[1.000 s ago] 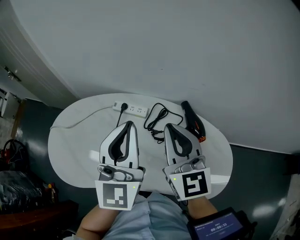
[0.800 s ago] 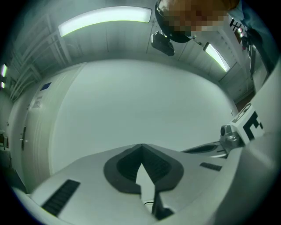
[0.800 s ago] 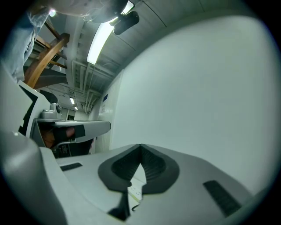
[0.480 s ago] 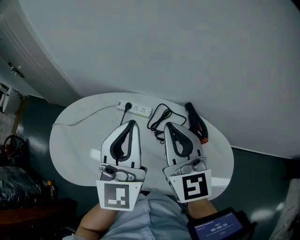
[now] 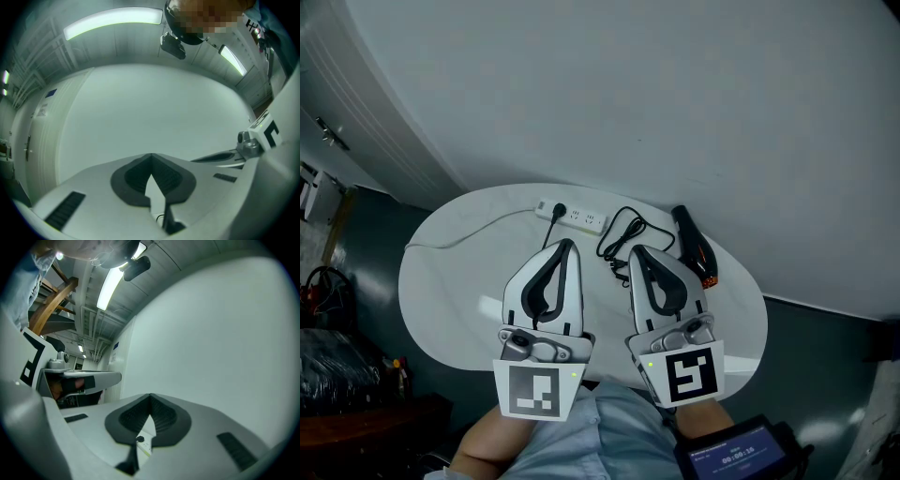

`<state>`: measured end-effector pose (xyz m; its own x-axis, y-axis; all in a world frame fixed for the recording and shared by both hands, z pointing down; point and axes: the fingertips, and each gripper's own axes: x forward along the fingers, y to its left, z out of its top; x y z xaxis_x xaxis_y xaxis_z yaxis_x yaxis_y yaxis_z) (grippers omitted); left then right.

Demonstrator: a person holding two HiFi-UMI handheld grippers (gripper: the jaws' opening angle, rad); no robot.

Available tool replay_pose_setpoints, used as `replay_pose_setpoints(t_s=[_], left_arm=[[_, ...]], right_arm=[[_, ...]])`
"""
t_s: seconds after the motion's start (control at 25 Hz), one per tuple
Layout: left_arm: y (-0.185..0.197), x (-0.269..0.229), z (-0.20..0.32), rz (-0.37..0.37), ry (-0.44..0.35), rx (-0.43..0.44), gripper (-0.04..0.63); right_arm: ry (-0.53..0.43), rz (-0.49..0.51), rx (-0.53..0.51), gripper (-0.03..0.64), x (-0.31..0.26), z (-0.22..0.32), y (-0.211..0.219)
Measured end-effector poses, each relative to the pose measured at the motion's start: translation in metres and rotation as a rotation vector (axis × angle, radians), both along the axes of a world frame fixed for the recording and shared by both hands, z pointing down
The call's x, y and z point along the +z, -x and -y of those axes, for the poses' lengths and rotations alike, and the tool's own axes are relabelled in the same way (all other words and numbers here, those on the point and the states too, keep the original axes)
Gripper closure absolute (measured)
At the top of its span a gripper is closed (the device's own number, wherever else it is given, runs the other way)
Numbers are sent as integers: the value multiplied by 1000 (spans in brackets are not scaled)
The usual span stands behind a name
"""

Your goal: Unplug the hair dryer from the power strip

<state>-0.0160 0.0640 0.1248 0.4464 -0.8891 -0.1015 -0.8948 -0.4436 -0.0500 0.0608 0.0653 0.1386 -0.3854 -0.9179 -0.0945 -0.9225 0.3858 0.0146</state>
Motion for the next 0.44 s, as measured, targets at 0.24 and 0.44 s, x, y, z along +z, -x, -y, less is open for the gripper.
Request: replay_pose_setpoints(t_s=[0.24, 0.44], left_arm=[[-2, 1, 0, -1, -1, 3, 597], [-2, 2, 2, -2, 2, 4, 597]], right_arm=[[-8, 22, 4, 617, -2, 1, -1], [-6, 21, 6, 617, -1, 2, 0]])
